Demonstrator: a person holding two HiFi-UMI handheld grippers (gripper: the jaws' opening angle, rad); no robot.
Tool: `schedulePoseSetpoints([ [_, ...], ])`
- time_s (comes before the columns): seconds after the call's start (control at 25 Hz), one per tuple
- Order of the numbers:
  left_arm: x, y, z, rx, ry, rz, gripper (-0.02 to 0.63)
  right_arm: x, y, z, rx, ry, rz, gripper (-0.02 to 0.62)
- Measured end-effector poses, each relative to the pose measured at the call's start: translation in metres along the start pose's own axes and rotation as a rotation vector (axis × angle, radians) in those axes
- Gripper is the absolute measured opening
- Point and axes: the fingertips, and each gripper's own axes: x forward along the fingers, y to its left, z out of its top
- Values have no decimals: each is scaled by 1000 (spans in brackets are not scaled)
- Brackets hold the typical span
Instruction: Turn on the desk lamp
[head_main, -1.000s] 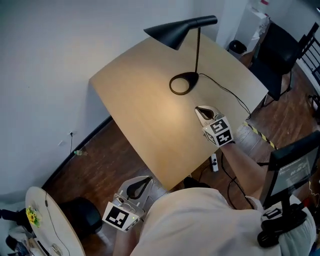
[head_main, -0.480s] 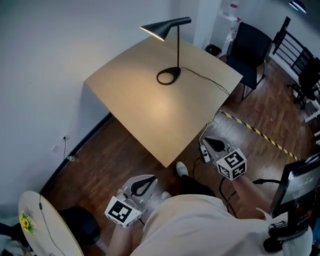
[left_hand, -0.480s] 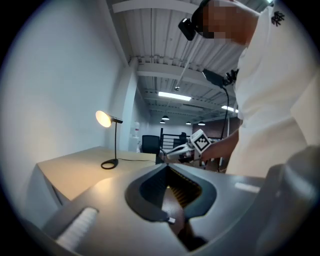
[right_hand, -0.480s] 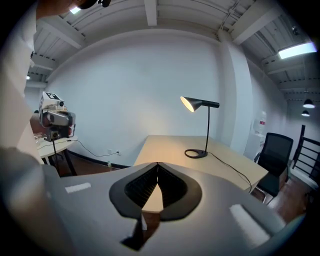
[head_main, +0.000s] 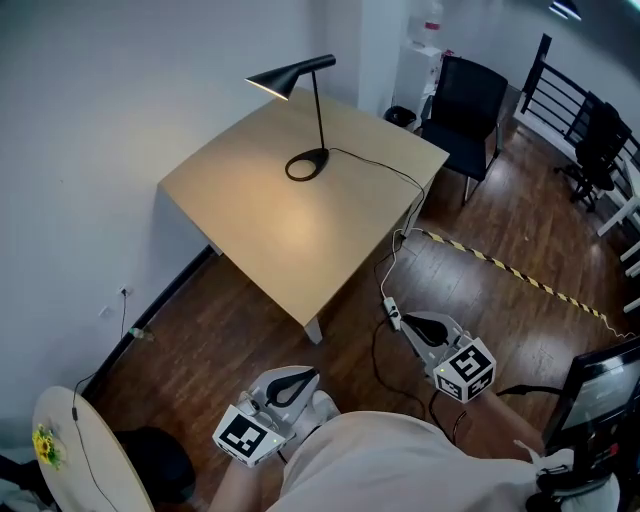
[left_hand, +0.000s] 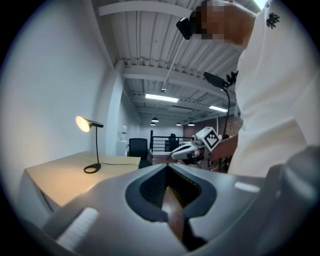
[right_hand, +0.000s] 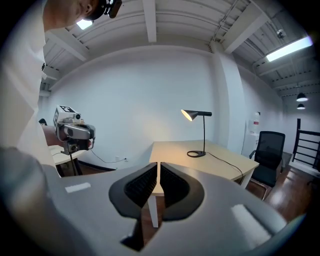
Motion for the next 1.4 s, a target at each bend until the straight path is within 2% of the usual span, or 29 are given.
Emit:
schedulePoseSetpoints([
  [0.28,18,-105,-1,-15,21,-1,17,-107,26,-29,2,-35,42,9],
  [0.52,16,-173,-3,-36,54,-5,17,-163,41,-56,-5,-26,57,9],
  [0.68,4,-194,-5,-18,71,-27,17,-189,50,-56,5,-32,21,9],
  [0.88,-20,-213,3,6,45,-76,17,-209,80,-43,1,-63,-28,9],
  [1.08,-65,-216,4,31,21,-100,17,-210,125,-22,9,-105,-46,9],
  [1.24,-95,-215,-1,0,10,-114,17,-210,157,-8,-15,-104,-62,11],
  [1.4,-117,-214,-3,7,-3,-135,17,-211,181,3,-36,-121,-91,11],
])
